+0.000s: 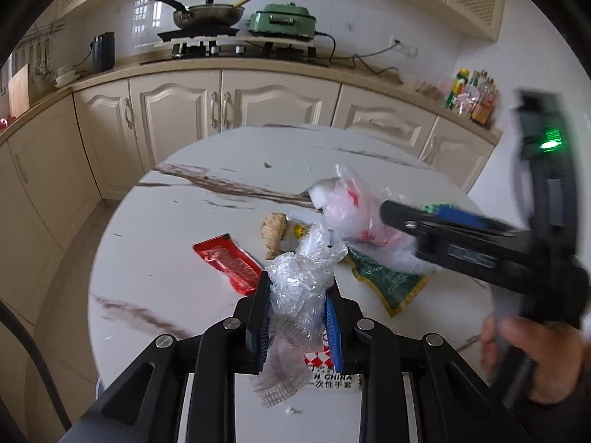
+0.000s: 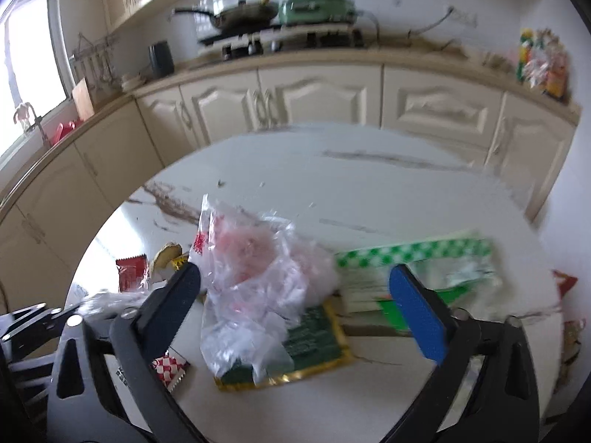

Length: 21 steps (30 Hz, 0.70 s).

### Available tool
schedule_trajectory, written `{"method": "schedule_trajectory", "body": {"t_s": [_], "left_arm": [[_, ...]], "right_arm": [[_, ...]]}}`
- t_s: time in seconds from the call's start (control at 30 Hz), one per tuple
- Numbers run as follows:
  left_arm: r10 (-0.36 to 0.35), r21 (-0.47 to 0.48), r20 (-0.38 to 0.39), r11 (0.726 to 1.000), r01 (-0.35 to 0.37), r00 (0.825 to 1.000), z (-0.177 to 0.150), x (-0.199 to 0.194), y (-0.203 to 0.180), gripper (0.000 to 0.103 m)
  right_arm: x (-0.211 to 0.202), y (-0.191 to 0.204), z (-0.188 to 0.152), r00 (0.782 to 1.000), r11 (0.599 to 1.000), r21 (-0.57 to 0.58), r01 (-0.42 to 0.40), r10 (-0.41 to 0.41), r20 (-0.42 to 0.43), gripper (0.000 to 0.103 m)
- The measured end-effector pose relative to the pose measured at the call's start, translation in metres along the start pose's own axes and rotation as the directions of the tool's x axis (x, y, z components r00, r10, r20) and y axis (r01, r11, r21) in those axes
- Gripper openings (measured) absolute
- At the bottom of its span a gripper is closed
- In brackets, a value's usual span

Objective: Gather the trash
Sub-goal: 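Grasp the clear plastic wrap with the left tool while the right tool grasps the white-red plastic bag, then carry both plastic items over the blue bin and open both tools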

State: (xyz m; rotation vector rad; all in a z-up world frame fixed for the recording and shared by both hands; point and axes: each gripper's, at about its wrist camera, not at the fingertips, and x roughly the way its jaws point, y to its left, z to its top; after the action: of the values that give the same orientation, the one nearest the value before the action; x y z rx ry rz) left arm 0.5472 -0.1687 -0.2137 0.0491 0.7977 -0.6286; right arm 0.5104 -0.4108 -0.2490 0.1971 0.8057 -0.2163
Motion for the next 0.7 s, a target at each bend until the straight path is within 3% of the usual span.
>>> {"method": "schedule_trajectory", "body": {"t_s": [0.07,0.17,0.23,0.27,0.43,0.7], "left_arm": [[-0.008,-0.002,0.015,1.0,0.008,1.0,-0.002,-0.013,0.003,0.022],[-0.012,-0.006,0.029,1.0,0.013,1.0,-0.007,-0.03,0.008,0.022],[-0.015,-0.012,0.035,1.0,0.016,0.999,-0.009,-0.041,0.01,0.022],[-0.013,-0.015,0.042,1.0,0.014,0.999,-0.01,-0.047,0.011,0.022],[-0.019,-0.024,0.072,1.0,0.02,0.997,-0.019,-0.078,0.017,0.022],[-0.011,-0.044,0.159,0.999,0.018,0.987,-0.035,-0.149,0.026,0.022]], "right_arm": [[0.013,0.0,-0.002,0.999,1.0,0.024,-0.014,0.015,-0.043,0.062],[0.017,0.002,-0.006,0.998,0.999,0.027,-0.017,0.018,-0.053,0.059],[0.013,0.001,-0.006,0.999,1.0,0.017,-0.001,0.002,-0.049,0.027],[0.013,0.0,-0.007,0.998,1.0,0.008,0.007,-0.006,-0.056,0.022],[-0.011,-0.003,-0.011,1.0,1.0,0.002,0.023,-0.023,-0.019,0.013],[-0.092,0.019,-0.002,0.987,0.999,-0.017,0.051,-0.048,0.156,0.012]]}}
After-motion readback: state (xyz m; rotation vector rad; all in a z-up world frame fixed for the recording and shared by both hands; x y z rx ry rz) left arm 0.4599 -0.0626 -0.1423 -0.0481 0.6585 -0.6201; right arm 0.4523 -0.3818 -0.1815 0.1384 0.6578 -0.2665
